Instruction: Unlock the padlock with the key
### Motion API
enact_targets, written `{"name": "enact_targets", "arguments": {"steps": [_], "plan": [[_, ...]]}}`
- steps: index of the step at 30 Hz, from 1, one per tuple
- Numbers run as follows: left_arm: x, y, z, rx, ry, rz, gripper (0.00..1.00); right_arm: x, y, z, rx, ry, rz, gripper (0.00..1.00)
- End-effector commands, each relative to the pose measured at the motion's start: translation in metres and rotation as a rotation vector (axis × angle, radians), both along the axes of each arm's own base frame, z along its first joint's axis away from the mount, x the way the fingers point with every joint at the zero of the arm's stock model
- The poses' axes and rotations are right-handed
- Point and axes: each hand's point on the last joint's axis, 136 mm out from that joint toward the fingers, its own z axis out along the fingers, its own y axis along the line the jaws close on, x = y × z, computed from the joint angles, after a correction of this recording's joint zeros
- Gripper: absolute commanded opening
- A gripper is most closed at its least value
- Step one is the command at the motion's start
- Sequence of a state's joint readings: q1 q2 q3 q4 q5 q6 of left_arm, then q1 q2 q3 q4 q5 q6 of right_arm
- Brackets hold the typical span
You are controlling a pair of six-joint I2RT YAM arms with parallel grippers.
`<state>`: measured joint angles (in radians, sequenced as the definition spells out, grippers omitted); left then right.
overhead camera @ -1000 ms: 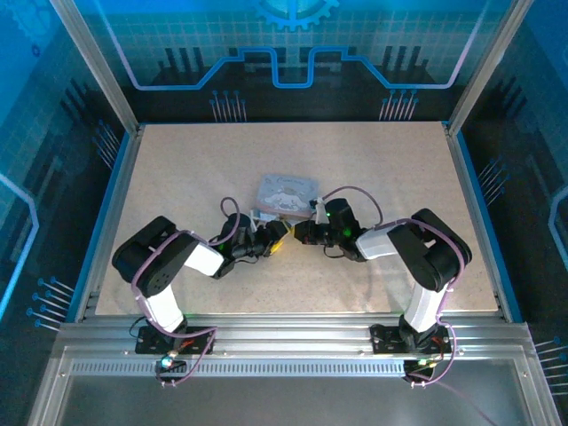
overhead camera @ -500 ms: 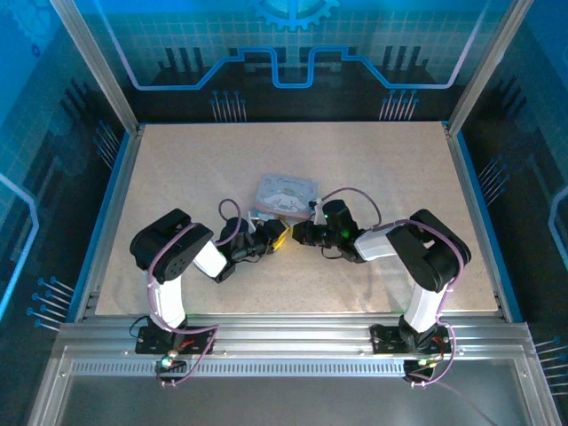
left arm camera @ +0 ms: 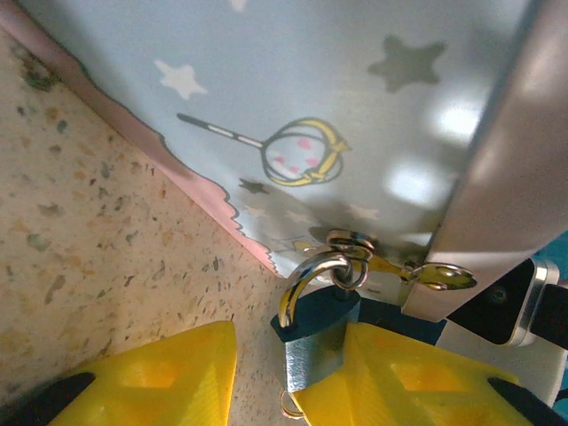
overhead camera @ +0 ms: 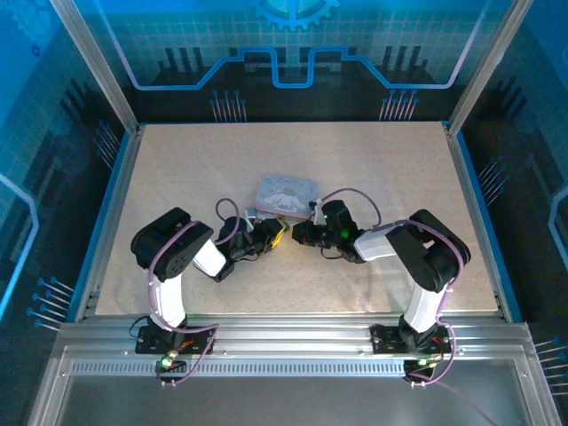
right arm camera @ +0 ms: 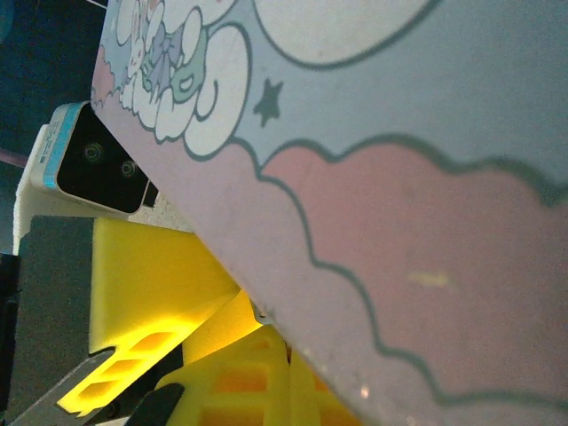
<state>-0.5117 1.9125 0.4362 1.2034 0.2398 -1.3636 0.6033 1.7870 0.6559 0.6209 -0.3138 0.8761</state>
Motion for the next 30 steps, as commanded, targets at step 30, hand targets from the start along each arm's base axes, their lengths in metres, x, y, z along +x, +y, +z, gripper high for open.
{"name": "enact_targets", "arguments": {"steps": [30], "plan": [[0.011,0.000,0.009,-0.014,-0.043,0.022,0.07,-0.009,0.008,0.013,0.003,0.016,-0.008,0.18]]}}
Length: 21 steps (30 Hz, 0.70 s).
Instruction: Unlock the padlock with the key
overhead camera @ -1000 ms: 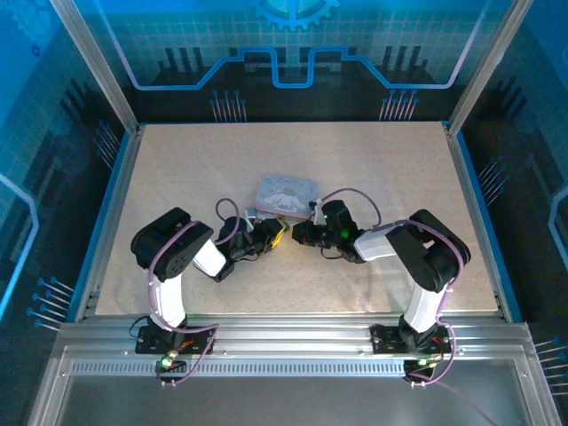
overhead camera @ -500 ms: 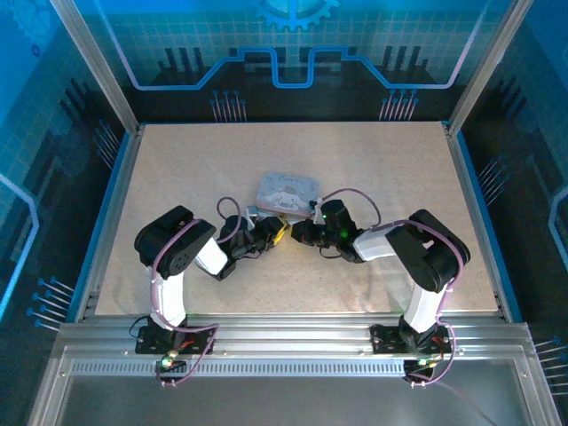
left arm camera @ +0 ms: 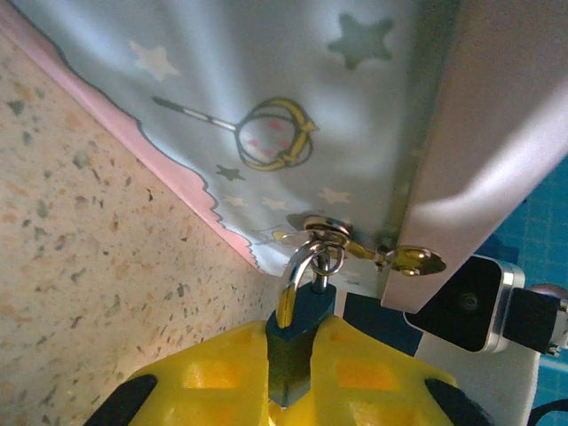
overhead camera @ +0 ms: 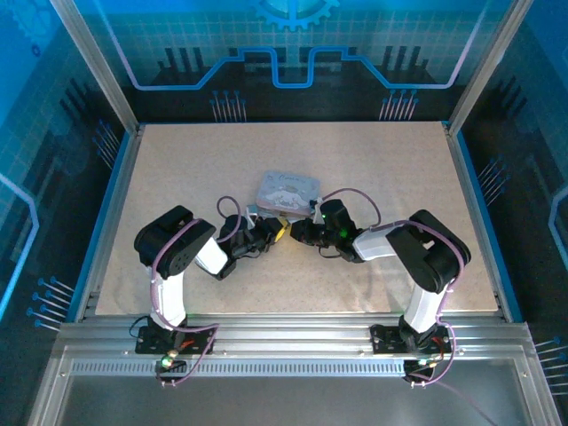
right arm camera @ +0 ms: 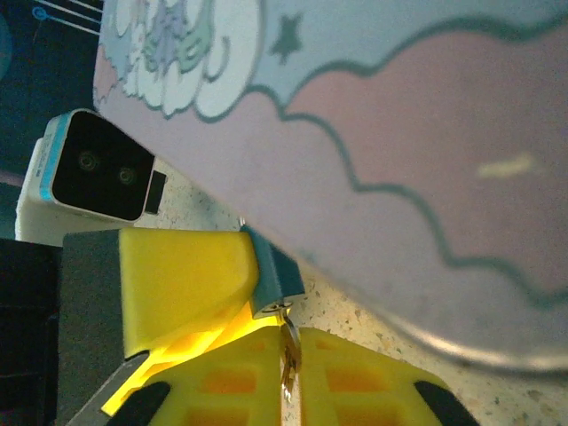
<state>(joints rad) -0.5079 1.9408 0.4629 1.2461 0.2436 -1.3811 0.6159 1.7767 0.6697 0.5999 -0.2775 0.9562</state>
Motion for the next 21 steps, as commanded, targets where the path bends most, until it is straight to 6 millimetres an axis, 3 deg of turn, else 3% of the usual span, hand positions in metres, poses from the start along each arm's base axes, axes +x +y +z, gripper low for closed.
{"name": "enact_targets", "arguments": {"steps": [1,10,16,21], "plan": [[0.002,0.004,0.004,0.017,-0.023,0.016,0.07,-0.012,0.004,0.010,-0.021,-0.037,0.050,0.21],[0.000,0.006,0.016,0.035,-0.039,0.017,0.05,-0.011,-0.030,0.021,-0.137,-0.125,0.023,0.38],[-0.002,0.006,0.024,0.050,-0.026,0.011,0.04,-0.011,-0.054,0.065,-0.283,-0.372,0.055,0.49],[-0.002,0.003,0.031,0.041,-0.022,0.005,0.04,-0.017,-0.072,0.104,-0.424,-0.633,0.111,0.65]]}}
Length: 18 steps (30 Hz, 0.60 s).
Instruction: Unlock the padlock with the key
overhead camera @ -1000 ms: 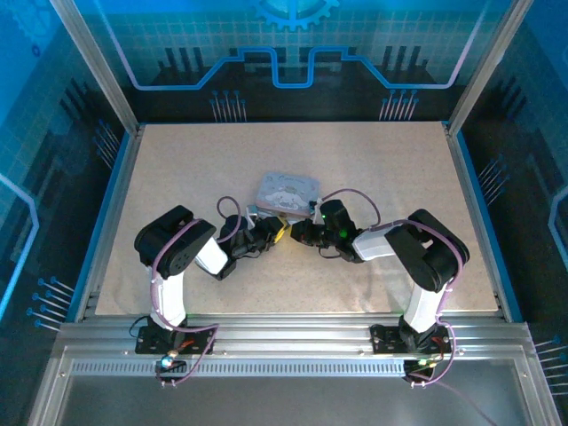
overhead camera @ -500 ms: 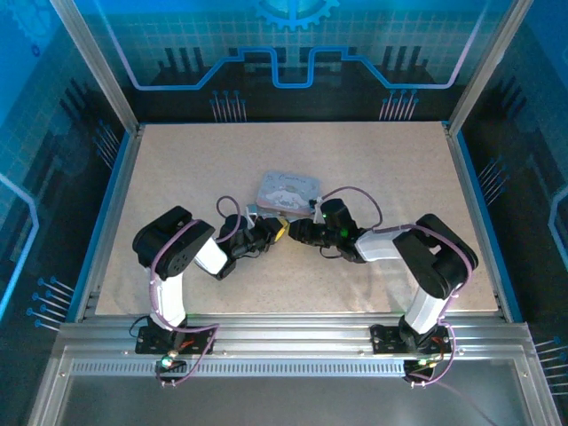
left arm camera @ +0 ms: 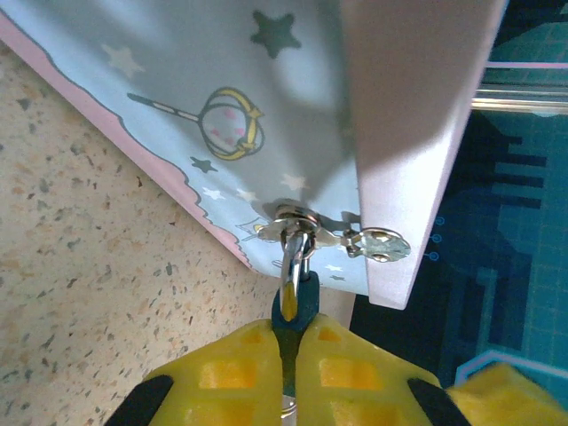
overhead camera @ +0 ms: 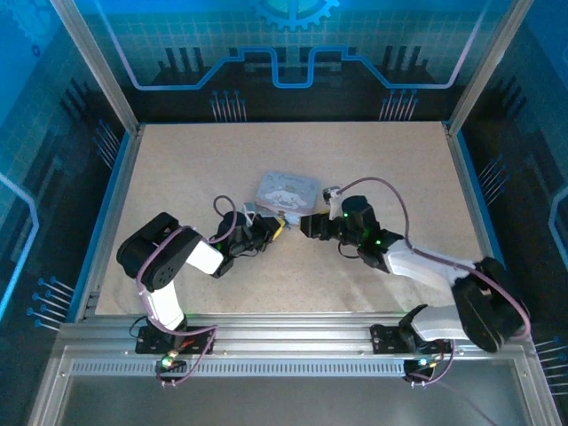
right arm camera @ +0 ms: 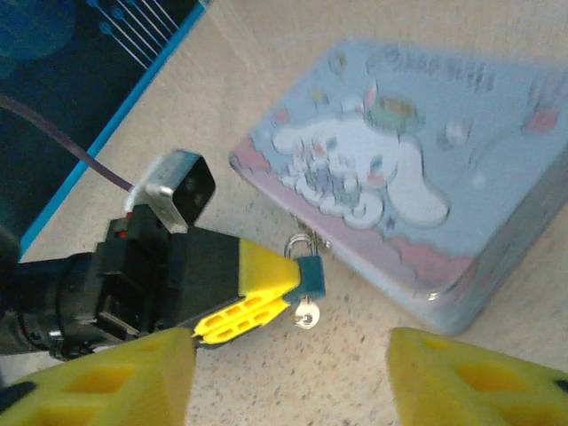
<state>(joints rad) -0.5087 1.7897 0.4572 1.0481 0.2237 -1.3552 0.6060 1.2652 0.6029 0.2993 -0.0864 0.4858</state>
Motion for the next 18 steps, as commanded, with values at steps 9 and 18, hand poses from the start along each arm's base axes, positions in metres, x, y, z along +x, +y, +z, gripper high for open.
{"name": "enact_targets", "arguments": {"steps": [9,18], "plan": [[0.000,-0.012,0.024,-0.027,-0.038,-0.018,0.03,-0.034,-0.003,0.012,-0.478,-0.628,0.268,0.71],[-0.004,-0.010,0.028,-0.017,-0.006,-0.012,0.03,-0.032,0.014,-0.018,-0.777,-0.729,0.331,0.71]]}}
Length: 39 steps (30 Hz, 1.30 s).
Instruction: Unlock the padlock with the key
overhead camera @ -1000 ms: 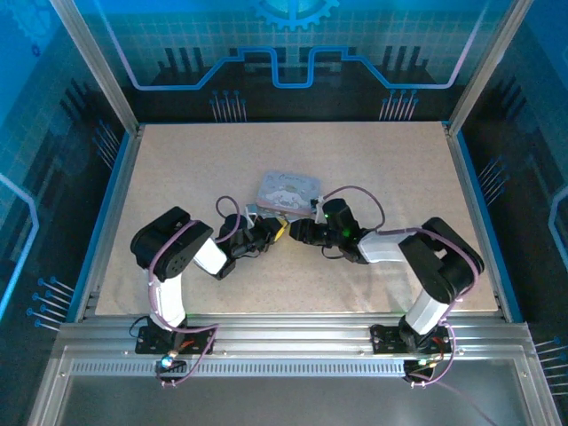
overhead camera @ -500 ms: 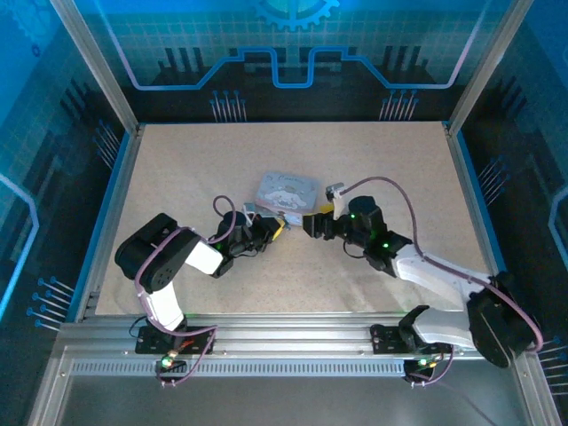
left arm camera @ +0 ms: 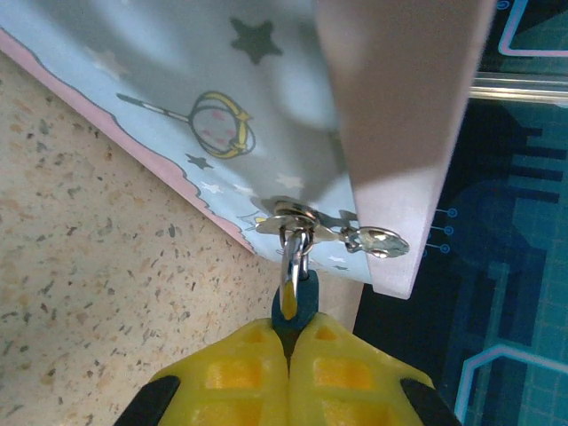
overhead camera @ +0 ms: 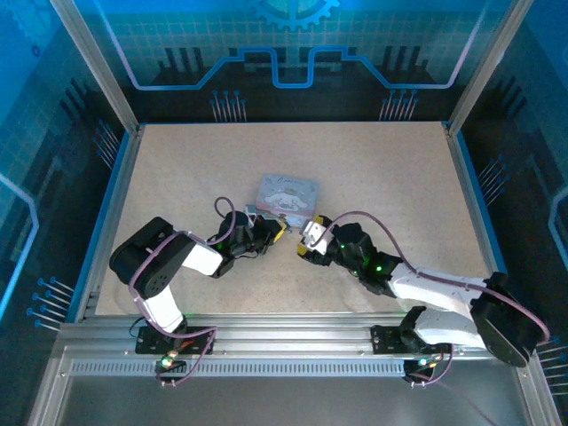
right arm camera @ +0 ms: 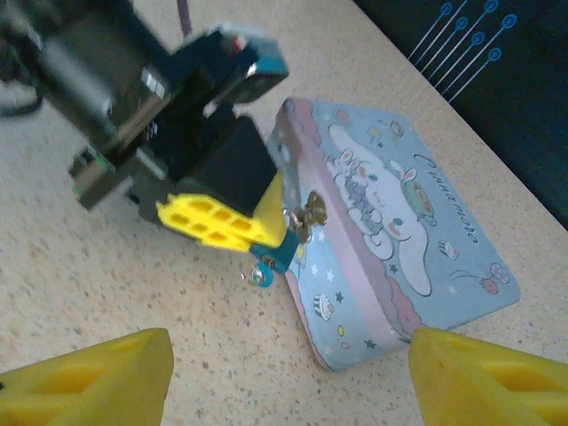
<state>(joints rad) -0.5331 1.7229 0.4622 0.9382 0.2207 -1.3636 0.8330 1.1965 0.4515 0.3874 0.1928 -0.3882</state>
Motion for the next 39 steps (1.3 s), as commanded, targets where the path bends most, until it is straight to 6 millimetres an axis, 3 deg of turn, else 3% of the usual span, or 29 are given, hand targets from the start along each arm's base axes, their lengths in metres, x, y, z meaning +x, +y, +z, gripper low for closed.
{"name": "enact_targets", "arguments": {"steps": [1,8,11,14,39], "plan": [[0.006,-0.005,0.025,-0.033,-0.044,0.007,0.03,0.013,0.005,0.003,-0.118,-0.129,-0.013,0.71],[0.007,-0.006,0.028,-0.063,-0.034,0.012,0.02,0.024,0.026,-0.012,-0.166,-0.164,-0.007,0.70],[0.007,-0.007,0.030,-0.071,-0.035,0.013,0.02,0.028,0.034,-0.016,-0.176,-0.156,0.003,0.61],[0.007,-0.007,0.030,-0.071,-0.034,0.013,0.01,0.033,0.040,-0.022,-0.191,-0.155,0.010,0.60],[0.007,-0.009,0.026,-0.091,-0.020,0.011,0.01,0.047,0.051,-0.051,-0.242,-0.116,-0.011,0.28]]}}
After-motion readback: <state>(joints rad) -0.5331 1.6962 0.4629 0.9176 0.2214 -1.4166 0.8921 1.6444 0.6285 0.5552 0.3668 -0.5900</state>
